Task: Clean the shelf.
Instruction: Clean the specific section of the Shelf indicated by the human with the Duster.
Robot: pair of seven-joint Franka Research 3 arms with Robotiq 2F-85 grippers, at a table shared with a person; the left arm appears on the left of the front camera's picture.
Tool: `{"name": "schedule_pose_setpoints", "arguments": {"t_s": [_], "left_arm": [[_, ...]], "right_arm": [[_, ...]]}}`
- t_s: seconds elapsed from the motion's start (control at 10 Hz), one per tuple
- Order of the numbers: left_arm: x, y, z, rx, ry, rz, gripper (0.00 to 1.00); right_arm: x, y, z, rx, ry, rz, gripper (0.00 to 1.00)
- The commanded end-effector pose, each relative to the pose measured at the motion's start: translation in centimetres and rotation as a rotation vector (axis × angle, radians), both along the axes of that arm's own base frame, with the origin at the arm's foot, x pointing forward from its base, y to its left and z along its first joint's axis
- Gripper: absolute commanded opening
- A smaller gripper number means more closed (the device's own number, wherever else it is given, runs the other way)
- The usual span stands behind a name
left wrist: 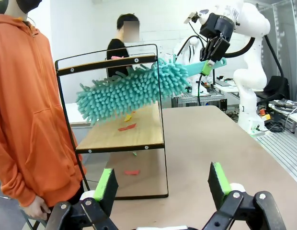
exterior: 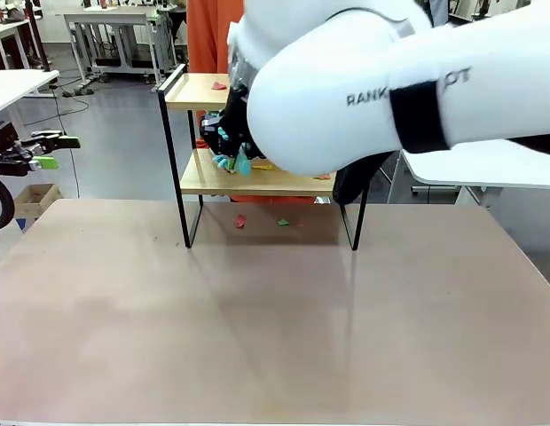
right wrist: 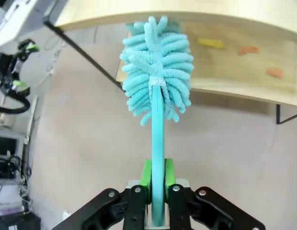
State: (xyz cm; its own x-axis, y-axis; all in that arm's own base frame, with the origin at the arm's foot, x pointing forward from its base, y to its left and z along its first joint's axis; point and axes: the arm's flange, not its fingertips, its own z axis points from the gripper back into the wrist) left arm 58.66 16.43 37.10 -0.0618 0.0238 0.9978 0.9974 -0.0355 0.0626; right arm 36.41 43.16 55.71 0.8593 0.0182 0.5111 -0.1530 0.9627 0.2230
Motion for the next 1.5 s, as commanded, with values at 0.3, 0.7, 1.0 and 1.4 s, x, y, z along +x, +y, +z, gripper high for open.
{"name": "schedule_pose_setpoints", "arguments": {"t_s": [0.3, 0.7, 1.0, 1.4], "left_arm": [[-0.1, 0.0, 0.2, 0.001, -0.009, -0.002, 1.00], [-0.1, 0.0, 0.2, 0.001, -0.009, -0.002, 1.00], [-0.1, 0.0, 0.2, 0.001, -0.009, -0.002, 1.00], [-0.1, 0.0, 0.2, 0.001, -0.009, -0.002, 1.00]], "right_arm": [[0.0, 0.0, 0.0, 0.000, 0.000, 0.000, 0.13], [2.1, 4.9, -1.5, -0.020, -0.038, -0.086, 0.13], [2.6, 6.8, -2.5, -0.016, -0.091, -0.138, 0.13], [3.5, 9.1, -4.1, -0.015, -0.140, -0.126, 0.13]]}}
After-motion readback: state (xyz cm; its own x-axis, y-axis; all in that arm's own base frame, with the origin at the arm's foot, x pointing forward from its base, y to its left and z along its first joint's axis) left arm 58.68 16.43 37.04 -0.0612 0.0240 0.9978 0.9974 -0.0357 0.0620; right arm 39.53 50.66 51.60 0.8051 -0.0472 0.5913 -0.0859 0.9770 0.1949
